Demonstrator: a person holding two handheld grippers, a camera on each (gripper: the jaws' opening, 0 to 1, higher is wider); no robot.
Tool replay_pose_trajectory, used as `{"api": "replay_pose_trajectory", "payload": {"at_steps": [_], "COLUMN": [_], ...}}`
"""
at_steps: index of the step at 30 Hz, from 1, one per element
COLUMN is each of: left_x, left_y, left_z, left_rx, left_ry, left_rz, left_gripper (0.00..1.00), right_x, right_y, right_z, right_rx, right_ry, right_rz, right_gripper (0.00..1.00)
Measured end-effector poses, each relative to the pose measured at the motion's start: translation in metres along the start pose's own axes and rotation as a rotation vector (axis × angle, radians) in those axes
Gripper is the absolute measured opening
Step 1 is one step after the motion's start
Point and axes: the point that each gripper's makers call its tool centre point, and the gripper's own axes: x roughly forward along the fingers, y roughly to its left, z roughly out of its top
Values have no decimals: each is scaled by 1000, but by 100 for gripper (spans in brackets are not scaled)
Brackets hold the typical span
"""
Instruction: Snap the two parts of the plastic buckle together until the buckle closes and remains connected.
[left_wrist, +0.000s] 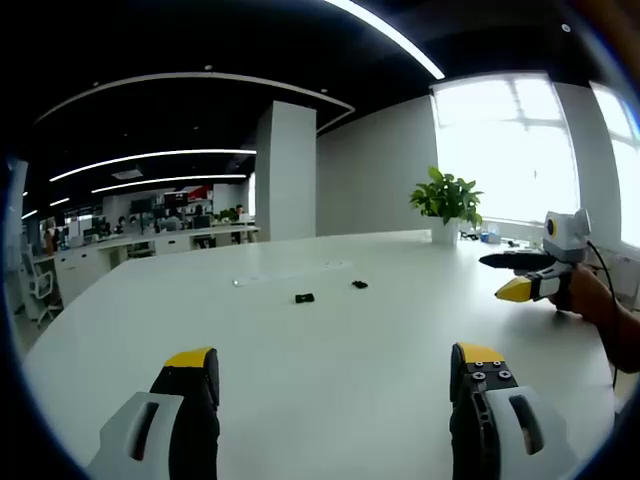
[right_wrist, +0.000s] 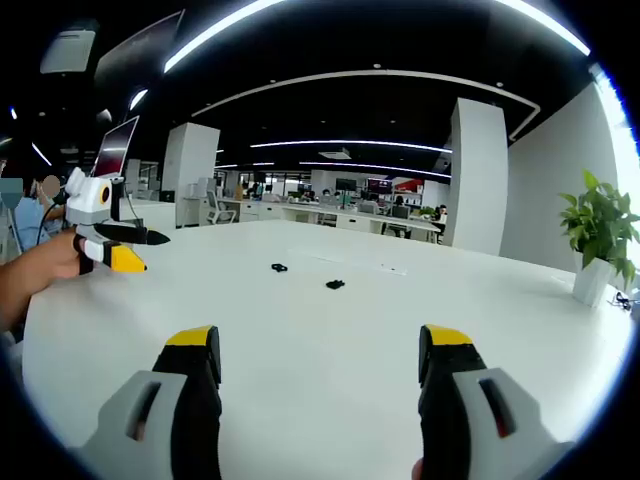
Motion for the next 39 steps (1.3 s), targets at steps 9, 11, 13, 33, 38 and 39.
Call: {"api": "replay_pose_trajectory", "payload": {"at_steps": [9, 11, 13, 33, 38, 39], "left_x": [1, 1, 1, 1, 2, 2], "left_y": [-1, 0, -1, 1, 1, 1], "left_z": [0, 0, 0, 1, 0, -1], "left_rx": [0, 0, -1, -11, -13, -14], "left_ry": [0, 1, -2, -7, -3, -3], "left_rz": [-5, -4, -6, -4, 0, -2], "left_gripper": [97, 97, 97, 99, 99, 99], "right_x": [1, 1, 1, 2, 3, 3], "right_y": [0, -1, -1, -1, 0, 0], "right_z": [0, 0, 0, 0, 0, -1], "right_rx": [1, 1, 2, 1, 13, 17], "right_ry": [1, 1, -1, -1, -1, 0], "right_rz": [0, -1, -1, -4, 2, 5], "right_gripper": [82, 81, 81, 81, 81, 80]}}
